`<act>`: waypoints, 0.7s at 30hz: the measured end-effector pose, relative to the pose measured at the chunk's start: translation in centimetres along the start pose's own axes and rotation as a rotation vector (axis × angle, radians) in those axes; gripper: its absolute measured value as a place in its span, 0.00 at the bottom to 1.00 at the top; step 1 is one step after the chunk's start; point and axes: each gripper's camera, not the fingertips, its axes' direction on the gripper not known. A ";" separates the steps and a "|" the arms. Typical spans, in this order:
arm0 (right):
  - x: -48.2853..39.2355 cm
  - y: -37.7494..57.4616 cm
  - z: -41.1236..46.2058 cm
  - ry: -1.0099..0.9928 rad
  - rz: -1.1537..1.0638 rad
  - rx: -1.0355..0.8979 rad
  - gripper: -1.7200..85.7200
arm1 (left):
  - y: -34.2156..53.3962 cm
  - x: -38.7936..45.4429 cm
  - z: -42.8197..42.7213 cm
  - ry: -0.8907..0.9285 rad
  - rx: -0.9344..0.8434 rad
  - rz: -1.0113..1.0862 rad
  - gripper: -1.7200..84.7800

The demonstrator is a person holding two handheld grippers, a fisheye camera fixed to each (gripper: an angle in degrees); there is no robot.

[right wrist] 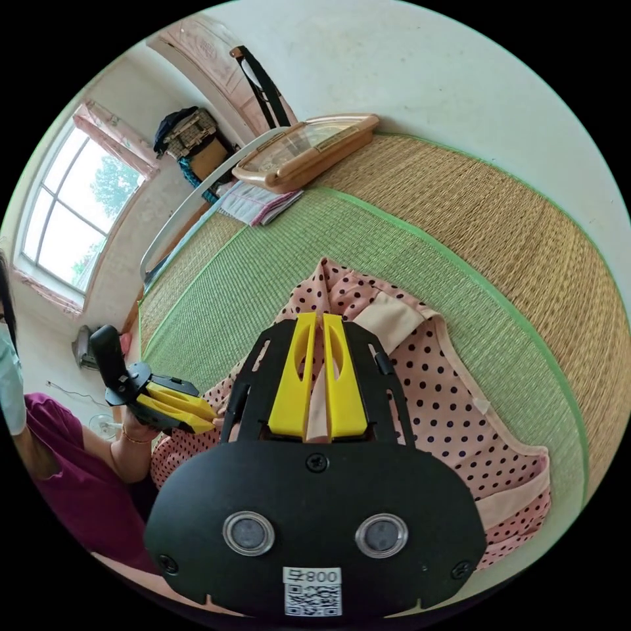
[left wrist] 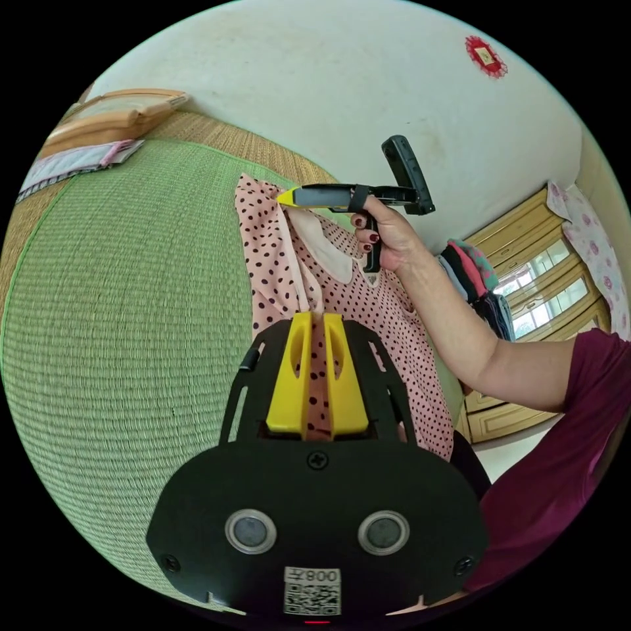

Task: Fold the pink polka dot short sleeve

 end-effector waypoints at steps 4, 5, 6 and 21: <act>1.0 0.5 -1.9 0.023 0.027 0.053 0.03 | -0.3 0.1 0.2 0.044 0.003 -0.008 0.06; 0.8 0.8 -2.5 0.004 0.009 0.068 0.02 | -0.3 0.2 0.1 0.051 0.015 -0.009 0.06; 0.5 0.9 -2.6 -0.006 -0.004 0.071 0.02 | -0.3 0.3 -0.2 0.067 0.033 -0.008 0.06; -0.4 2.1 -1.0 0.115 -0.106 -0.028 0.02 | -0.8 2.6 1.2 -0.100 -0.071 -0.029 0.04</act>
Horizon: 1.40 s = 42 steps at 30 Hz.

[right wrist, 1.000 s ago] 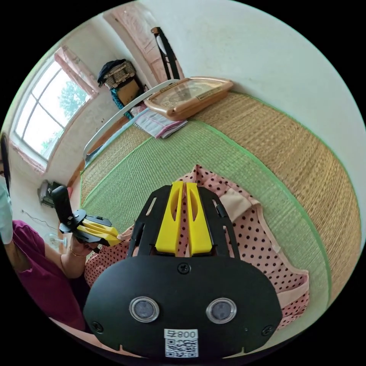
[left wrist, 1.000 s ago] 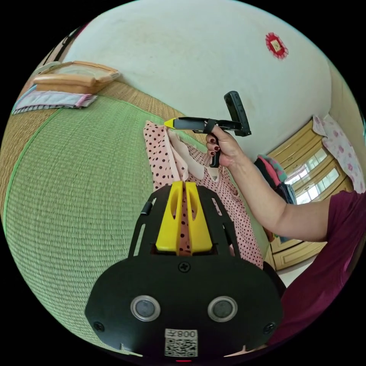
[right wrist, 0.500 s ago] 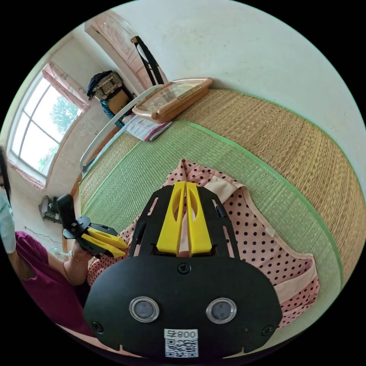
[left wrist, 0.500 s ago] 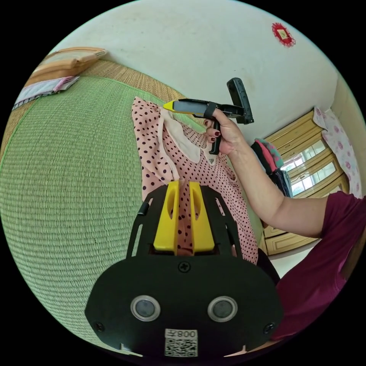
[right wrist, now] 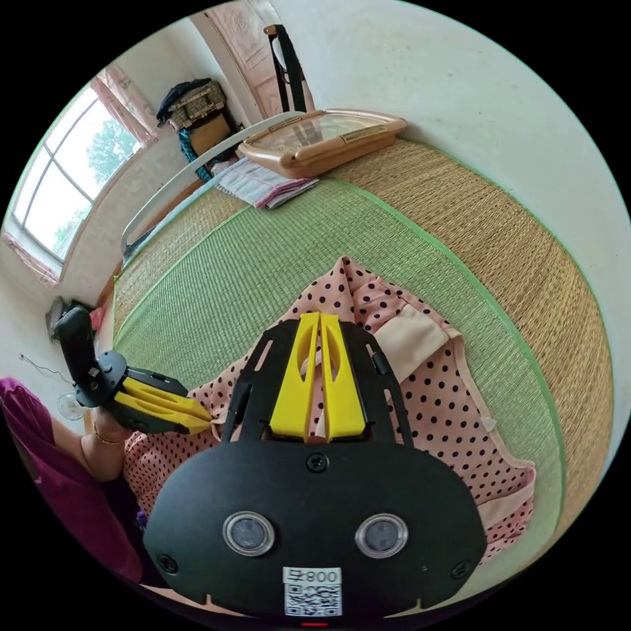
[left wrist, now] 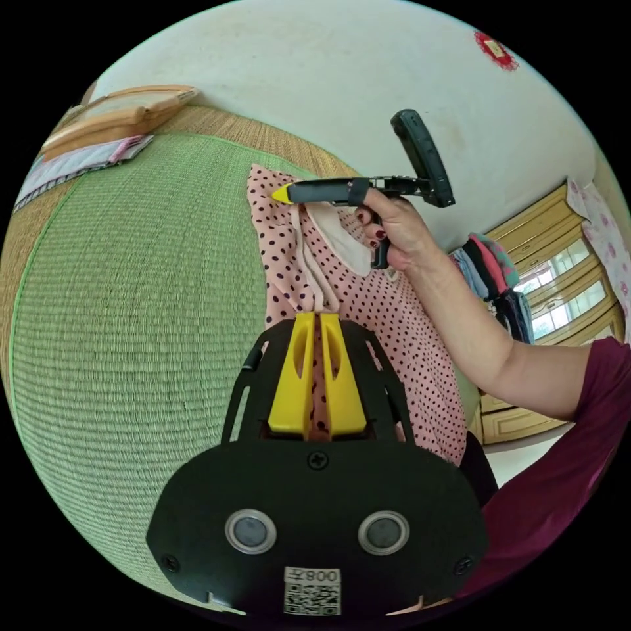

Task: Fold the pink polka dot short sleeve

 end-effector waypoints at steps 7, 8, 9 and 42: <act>1.0 6.5 -8.5 0.001 0.045 0.138 0.02 | 0.6 1.2 -0.7 0.021 0.027 0.004 0.03; 1.1 8.5 -10.3 0.021 0.060 0.151 0.02 | 0.6 1.3 -0.7 0.023 0.025 0.004 0.03; 1.2 9.6 -11.1 0.039 0.072 0.152 0.02 | 0.8 1.5 -0.8 0.027 0.026 0.005 0.03; 1.8 55.6 -36.8 0.025 0.815 0.277 0.02 | 11.3 12.9 -14.4 0.164 0.051 0.066 0.07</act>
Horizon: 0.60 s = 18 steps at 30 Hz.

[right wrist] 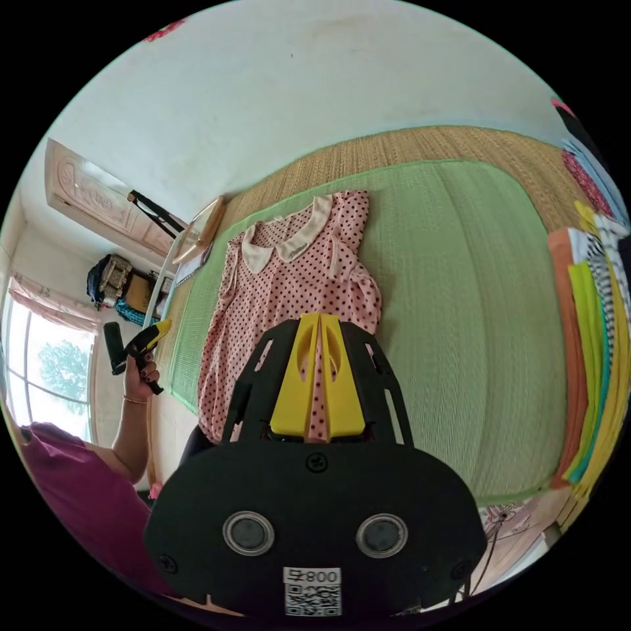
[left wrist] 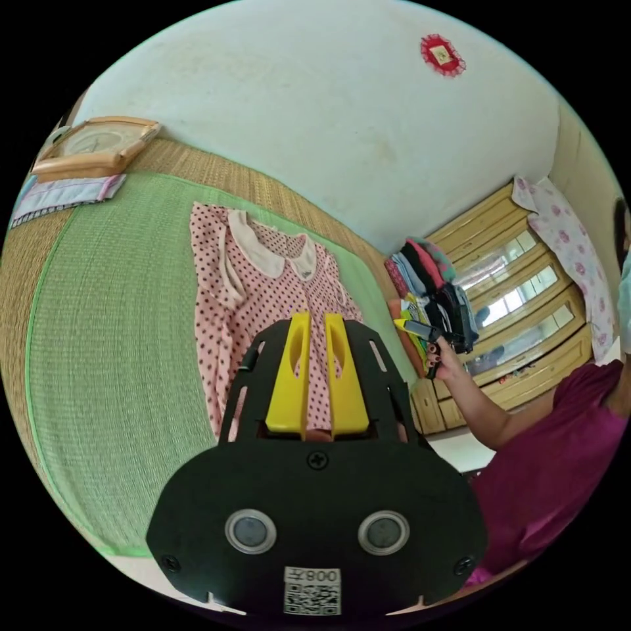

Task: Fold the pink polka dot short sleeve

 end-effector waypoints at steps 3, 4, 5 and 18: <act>0.6 4.6 -5.5 -0.031 0.021 0.052 0.02 | 3.8 2.3 -2.5 -0.036 -0.011 -0.030 0.07; 0.8 6.3 -7.5 -0.056 0.012 0.065 0.02 | 5.4 2.9 -3.3 -0.034 -0.014 -0.049 0.07; 0.9 8.0 -9.4 -0.067 0.009 0.075 0.02 | 6.1 3.2 -3.5 -0.037 -0.019 -0.062 0.07; 5.2 22.8 -17.5 -0.166 0.056 0.104 0.02 | 19.6 1.2 -3.3 -0.113 -0.103 -0.387 0.11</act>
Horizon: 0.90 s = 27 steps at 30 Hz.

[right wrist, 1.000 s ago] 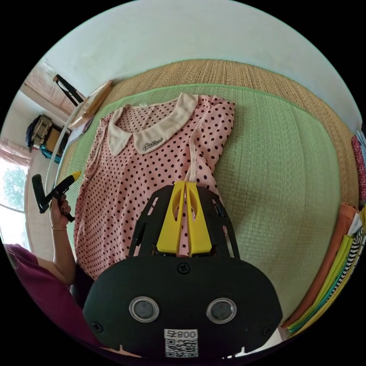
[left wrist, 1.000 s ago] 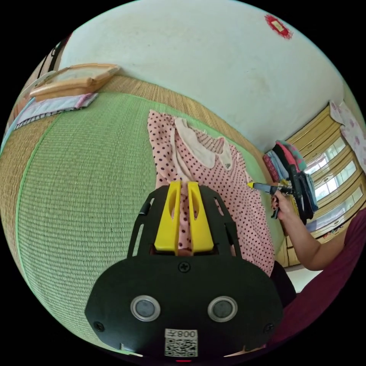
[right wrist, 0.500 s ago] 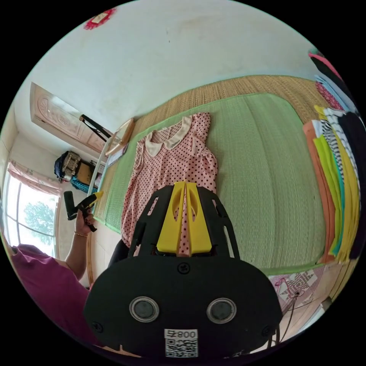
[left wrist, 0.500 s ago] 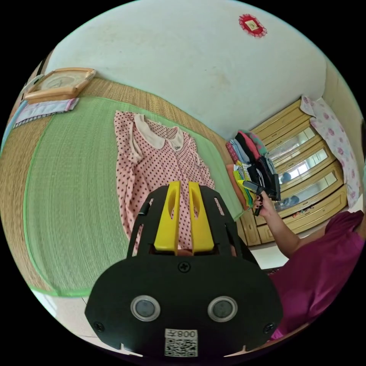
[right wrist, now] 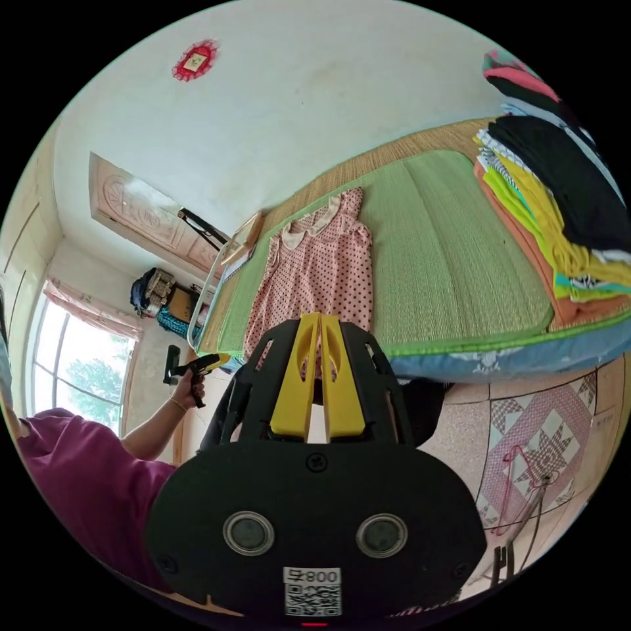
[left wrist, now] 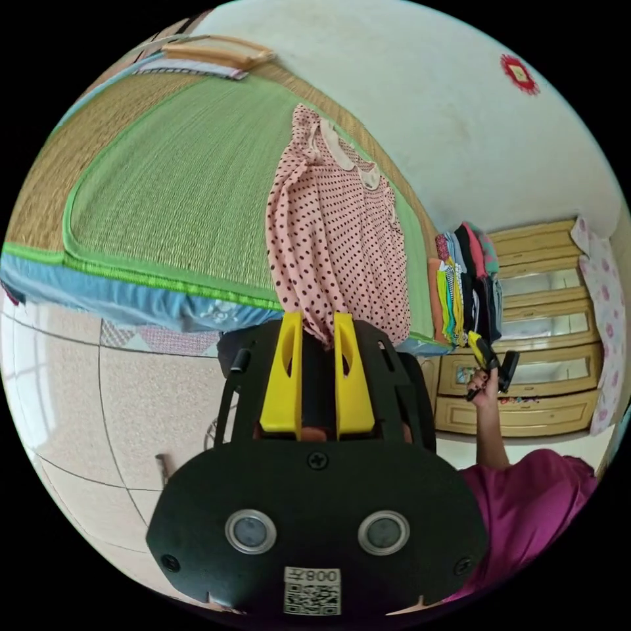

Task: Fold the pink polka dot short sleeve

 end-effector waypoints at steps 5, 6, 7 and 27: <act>2.3 4.5 0.6 0.014 0.077 -0.066 0.04 | 0.4 -1.3 1.4 0.027 -0.044 -0.068 0.12; 2.5 4.9 0.7 0.016 0.084 -0.071 0.04 | 0.4 -1.1 1.7 0.008 -0.060 -0.059 0.12; 2.7 5.6 0.8 0.026 0.096 -0.082 0.05 | 0.3 -1.0 2.0 -0.010 -0.082 -0.050 0.13; 3.5 3.4 6.5 0.099 0.092 -0.267 0.12 | 2.9 -2.6 1.7 0.076 -0.116 -0.067 0.03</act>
